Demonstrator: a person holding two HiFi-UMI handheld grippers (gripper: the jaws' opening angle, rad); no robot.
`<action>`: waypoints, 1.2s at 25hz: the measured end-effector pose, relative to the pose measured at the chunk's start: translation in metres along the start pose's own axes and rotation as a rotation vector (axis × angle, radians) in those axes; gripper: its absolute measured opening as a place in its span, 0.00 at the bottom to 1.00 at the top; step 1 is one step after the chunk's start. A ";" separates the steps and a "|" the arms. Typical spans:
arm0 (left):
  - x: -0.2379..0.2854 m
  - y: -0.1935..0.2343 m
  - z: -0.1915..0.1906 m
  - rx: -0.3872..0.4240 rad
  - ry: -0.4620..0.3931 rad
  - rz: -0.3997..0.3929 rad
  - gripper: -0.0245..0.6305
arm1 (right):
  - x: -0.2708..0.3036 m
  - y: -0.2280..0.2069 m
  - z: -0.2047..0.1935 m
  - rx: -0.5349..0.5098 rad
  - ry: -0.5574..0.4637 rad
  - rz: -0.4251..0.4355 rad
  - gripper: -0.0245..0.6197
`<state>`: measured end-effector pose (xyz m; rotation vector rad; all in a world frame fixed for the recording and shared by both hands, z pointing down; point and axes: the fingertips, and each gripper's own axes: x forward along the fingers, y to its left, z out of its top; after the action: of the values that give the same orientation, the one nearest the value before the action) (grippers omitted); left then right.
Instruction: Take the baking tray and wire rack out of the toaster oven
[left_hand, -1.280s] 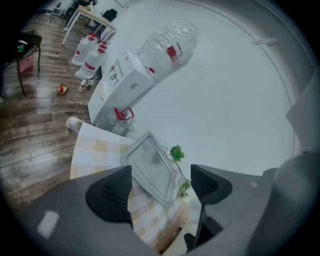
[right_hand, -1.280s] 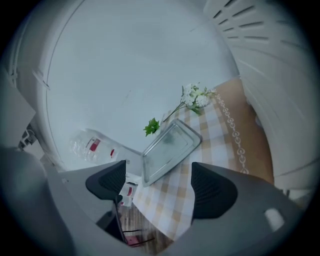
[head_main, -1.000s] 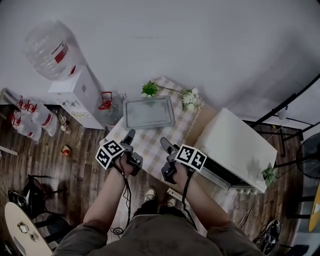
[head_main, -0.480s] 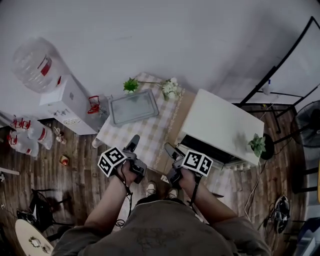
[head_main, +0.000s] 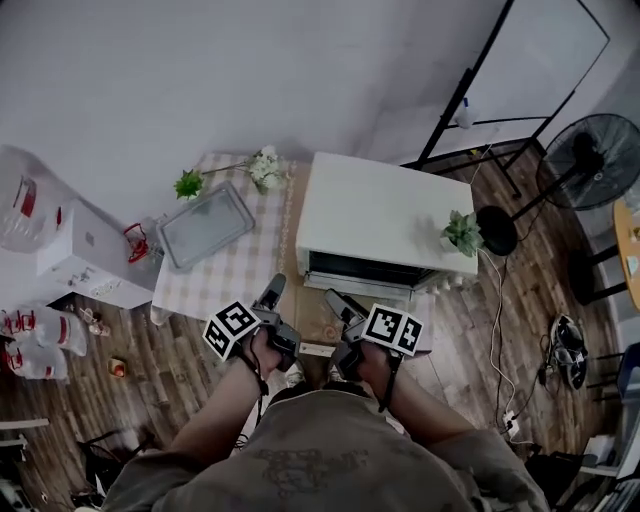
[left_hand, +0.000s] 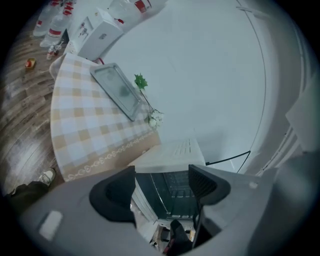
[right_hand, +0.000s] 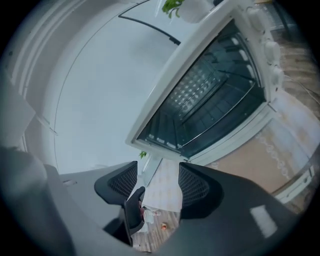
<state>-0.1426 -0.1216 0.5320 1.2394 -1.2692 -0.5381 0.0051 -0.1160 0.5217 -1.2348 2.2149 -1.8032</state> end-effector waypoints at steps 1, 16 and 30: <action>0.009 -0.003 -0.008 0.008 0.013 -0.006 0.56 | -0.007 -0.008 0.008 0.003 -0.034 -0.013 0.48; 0.099 -0.016 -0.089 0.012 0.071 -0.120 0.51 | -0.077 -0.113 0.095 0.209 -0.465 -0.075 0.40; 0.142 0.026 -0.095 0.010 0.011 -0.175 0.45 | -0.040 -0.182 0.122 0.365 -0.590 0.065 0.37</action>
<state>-0.0230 -0.1989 0.6298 1.3683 -1.1620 -0.6502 0.1907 -0.1943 0.6166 -1.3605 1.5156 -1.4716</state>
